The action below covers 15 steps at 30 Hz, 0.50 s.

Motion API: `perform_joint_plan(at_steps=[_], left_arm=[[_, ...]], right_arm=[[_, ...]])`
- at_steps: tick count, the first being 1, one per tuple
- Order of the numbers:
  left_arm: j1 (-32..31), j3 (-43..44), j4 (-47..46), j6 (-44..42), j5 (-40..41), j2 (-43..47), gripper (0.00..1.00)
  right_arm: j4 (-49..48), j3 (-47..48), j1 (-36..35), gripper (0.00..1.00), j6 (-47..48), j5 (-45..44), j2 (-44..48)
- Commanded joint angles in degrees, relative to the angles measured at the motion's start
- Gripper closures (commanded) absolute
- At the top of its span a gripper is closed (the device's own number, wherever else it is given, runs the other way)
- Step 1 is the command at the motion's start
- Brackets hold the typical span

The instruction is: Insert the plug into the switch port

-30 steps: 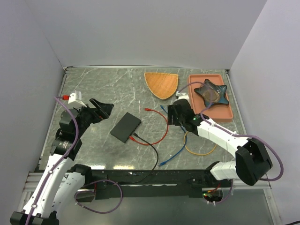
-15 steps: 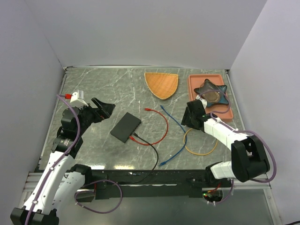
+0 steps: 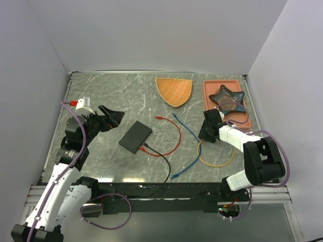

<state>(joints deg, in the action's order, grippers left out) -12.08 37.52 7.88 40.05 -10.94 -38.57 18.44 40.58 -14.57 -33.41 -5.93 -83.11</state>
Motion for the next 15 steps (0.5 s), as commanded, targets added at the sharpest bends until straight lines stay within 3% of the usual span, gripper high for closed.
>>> perform_joint_plan(at_steps=[1, 2, 3, 9, 15], left_arm=[[0.03, -0.34, -2.87, -0.59, -2.07, 1.39, 0.04], [-0.05, -0.34, -2.87, -0.68, -2.16, 1.39, 0.04], [0.03, -0.34, -2.96, -0.76, -2.07, 1.48, 0.04], [0.03, -0.16, -2.43, -1.03, -2.60, 1.56, 0.04], [0.03, -0.43, -2.87, -0.85, -2.77, 1.65, 0.04]], right_arm=[[-1.21, 0.47, 0.42, 0.59, -0.52, 0.05, -1.70], [-1.21, 0.82, 0.42, 0.67, -0.08, -0.22, -1.88], [-0.86, 1.08, 0.42, 0.89, 0.01, -0.22, -2.14], [-1.04, 2.31, 0.33, 0.97, 2.99, 1.54, -1.45], [-1.47, 3.28, -0.99, 1.00, 7.39, 7.41, 9.79]])
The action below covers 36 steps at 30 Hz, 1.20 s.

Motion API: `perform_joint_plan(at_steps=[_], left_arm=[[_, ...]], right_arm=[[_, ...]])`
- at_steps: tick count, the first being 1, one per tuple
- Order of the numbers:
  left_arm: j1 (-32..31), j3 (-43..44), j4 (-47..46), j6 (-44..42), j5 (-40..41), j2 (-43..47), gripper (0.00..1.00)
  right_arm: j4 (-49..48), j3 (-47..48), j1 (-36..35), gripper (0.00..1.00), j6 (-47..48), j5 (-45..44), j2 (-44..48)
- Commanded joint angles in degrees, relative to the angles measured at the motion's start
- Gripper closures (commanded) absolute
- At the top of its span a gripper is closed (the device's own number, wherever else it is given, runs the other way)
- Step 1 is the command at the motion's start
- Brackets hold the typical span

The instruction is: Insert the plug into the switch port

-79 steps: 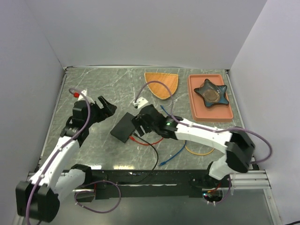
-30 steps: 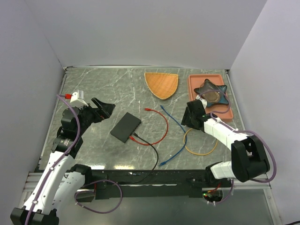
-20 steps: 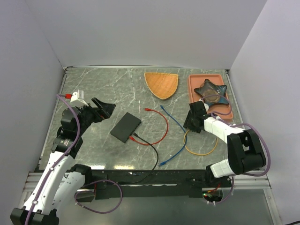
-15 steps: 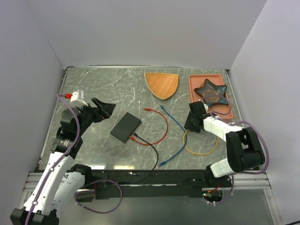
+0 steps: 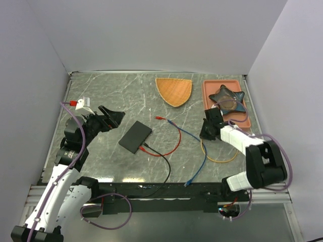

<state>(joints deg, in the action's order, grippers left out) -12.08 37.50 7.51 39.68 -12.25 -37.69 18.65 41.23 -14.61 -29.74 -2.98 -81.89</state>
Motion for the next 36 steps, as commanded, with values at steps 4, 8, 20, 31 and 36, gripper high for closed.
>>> perform_joint_plan(at_steps=[4, 8, 20, 31, 36], left_arm=[[0.03, -0.58, -2.76, -0.48, -1.46, 0.52, 0.04], [0.03, -0.76, -3.46, -0.31, -2.42, 0.08, 0.04], [0.03, -1.72, -6.19, 0.40, -5.68, -0.27, 0.04], [-0.05, -1.46, -8.21, 1.45, -9.46, -0.28, 0.04], [-0.05, -1.11, -7.68, 1.27, -9.72, -0.45, 0.04]], right_arm=[[-5.38, 2.18, -0.86, 1.00, 6.27, 18.06, 21.37], [-12.31, 1.31, -0.86, 1.00, 7.93, 29.22, 32.03], [-30.43, 0.69, -0.86, 1.00, 5.74, 49.64, 47.26], [-17.80, 1.91, -0.86, 1.00, 11.97, 49.22, 32.77], [-22.13, 2.71, -0.86, 1.00, 9.53, 62.54, 25.13]])
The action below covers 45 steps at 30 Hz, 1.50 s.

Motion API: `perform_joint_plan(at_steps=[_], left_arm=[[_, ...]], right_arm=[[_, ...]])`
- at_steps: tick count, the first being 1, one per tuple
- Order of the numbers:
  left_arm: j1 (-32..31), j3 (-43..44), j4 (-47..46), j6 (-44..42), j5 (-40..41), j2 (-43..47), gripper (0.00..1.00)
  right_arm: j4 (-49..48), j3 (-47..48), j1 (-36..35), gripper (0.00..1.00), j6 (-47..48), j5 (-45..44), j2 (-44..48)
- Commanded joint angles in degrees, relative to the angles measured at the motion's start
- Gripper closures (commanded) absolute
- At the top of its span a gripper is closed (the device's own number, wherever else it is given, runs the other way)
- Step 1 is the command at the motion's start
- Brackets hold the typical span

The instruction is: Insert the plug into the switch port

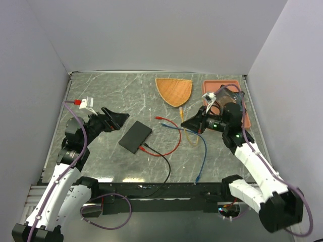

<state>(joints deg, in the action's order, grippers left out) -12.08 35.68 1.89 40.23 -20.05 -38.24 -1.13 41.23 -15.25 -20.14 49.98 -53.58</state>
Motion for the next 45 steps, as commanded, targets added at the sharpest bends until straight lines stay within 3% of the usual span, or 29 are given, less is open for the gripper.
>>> perform_joint_plan(at_steps=[1, 2, 7, 10, 19, 31, 45], left_arm=[[0.03, 0.71, -2.24, 0.82, -2.18, 0.09, 0.04], [-0.05, 0.62, -2.94, 0.99, -2.79, 0.01, 0.04], [0.03, 0.71, -4.09, 1.52, -5.69, -0.08, 0.04], [-0.05, 0.27, -7.07, 2.92, -8.84, 0.09, 0.04], [-1.01, -3.60, -25.43, 12.85, -19.67, -1.04, 0.03], [-14.63, 3.52, -19.82, 7.15, -13.61, -6.23, 0.01], [-23.69, 6.77, -23.51, 5.30, -11.50, -12.12, 0.13]], right_arm=[[-4.39, 2.89, -0.22, 1.00, -2.07, 11.88, -3.72], [-6.41, 2.80, -0.31, 1.00, -3.40, 16.86, -4.07], [-20.73, 1.57, -0.57, 1.00, -12.71, 25.77, -4.51], [-21.20, 2.18, -0.92, 1.00, -12.91, 27.98, -5.13], [-3.73, 6.13, -5.67, 1.00, 0.97, 21.49, -3.28], [11.22, 13.96, -15.60, 1.00, 11.17, 9.97, -5.39], [11.06, 14.67, -17.80, 1.00, 12.06, 11.10, -5.66]])
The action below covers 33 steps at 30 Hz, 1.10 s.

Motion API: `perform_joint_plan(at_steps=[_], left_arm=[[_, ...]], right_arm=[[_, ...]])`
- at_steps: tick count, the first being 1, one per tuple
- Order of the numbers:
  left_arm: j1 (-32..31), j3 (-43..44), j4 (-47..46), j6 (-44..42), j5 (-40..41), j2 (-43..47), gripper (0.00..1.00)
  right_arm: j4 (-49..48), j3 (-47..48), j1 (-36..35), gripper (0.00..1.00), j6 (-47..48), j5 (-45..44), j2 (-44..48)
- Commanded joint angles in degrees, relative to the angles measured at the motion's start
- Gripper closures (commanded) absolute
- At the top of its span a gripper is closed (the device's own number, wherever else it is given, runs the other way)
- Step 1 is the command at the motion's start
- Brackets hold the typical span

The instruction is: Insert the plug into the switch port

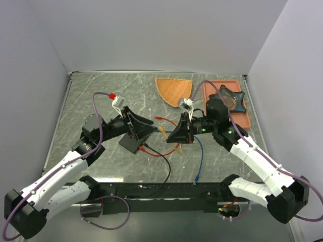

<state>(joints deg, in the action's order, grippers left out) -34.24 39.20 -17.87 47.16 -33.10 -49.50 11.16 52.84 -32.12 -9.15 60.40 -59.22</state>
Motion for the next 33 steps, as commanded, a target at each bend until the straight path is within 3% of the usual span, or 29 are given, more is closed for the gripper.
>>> perform_joint_plan(at_steps=[1, 7, 8, 13, 14, 16, 17, 19, 21, 23, 24, 26, 29, 33], left_arm=[[-2.32, 3.60, -4.01, -1.80, 1.55, -1.74, 0.13], [-4.87, 5.09, -4.98, -2.33, 2.08, -4.73, 0.26], [-5.13, 5.44, -4.46, -2.59, 1.99, -5.08, 0.35], [-6.37, 6.85, -2.79, -4.09, 2.34, -6.40, 0.55], [-6.54, 6.94, -2.70, -4.18, 2.43, -6.40, 0.69], [-6.72, 7.20, -1.73, -4.27, 3.74, -6.06, 0.84], [-6.72, 7.12, -1.56, -4.18, 4.27, -5.79, 0.99], [-6.89, 7.03, -1.12, -3.74, 6.11, -4.74, 0.99], [-6.89, 6.94, -1.03, -3.48, 6.65, -3.95, 0.99], [-6.98, 7.03, -0.42, -3.12, 7.43, -2.45, 0.99], [-6.98, 7.12, -0.33, -2.95, 7.61, -1.93, 0.99], [-6.98, 6.94, -0.68, -2.25, 7.96, 0.01, 0.99], [-7.07, 6.68, -2.25, -0.84, 7.00, 2.47, 0.99], [-7.07, 7.03, -1.56, 0.13, 6.91, 5.36, 0.99]], right_arm=[[-1.31, 2.97, -1.10, 1.00, 0.89, 0.86, -0.10], [-1.22, 3.41, -2.07, 1.00, 1.32, 0.24, -0.46], [-1.49, 3.24, -2.16, 1.00, 0.89, 0.24, -0.46], [-2.80, 2.97, -2.25, 1.00, 0.45, -0.90, 0.33], [-2.98, 2.80, -2.33, 1.00, 0.10, -1.07, 0.42], [-3.42, 2.71, -2.25, 1.00, -0.26, -1.43, 0.60], [-4.12, 2.36, -2.33, 1.00, -0.87, -1.78, 0.60], [-4.56, 2.01, -2.42, 1.00, -1.14, -3.44, 0.60], [-5.44, 1.22, -2.77, 0.77, -2.27, -6.42, 0.60], [-6.14, 0.17, -3.38, 0.62, -3.06, -10.91, 0.69], [-7.02, -0.19, -4.26, 0.46, -3.42, -12.22, 0.51], [-7.81, -0.54, -5.58, 0.28, -3.60, -13.72, -0.89], [-7.99, 0.33, -8.39, 0.14, -3.34, -14.35, -4.66], [-8.08, 1.39, -11.73, 0.06, -3.24, -14.78, -9.24]])
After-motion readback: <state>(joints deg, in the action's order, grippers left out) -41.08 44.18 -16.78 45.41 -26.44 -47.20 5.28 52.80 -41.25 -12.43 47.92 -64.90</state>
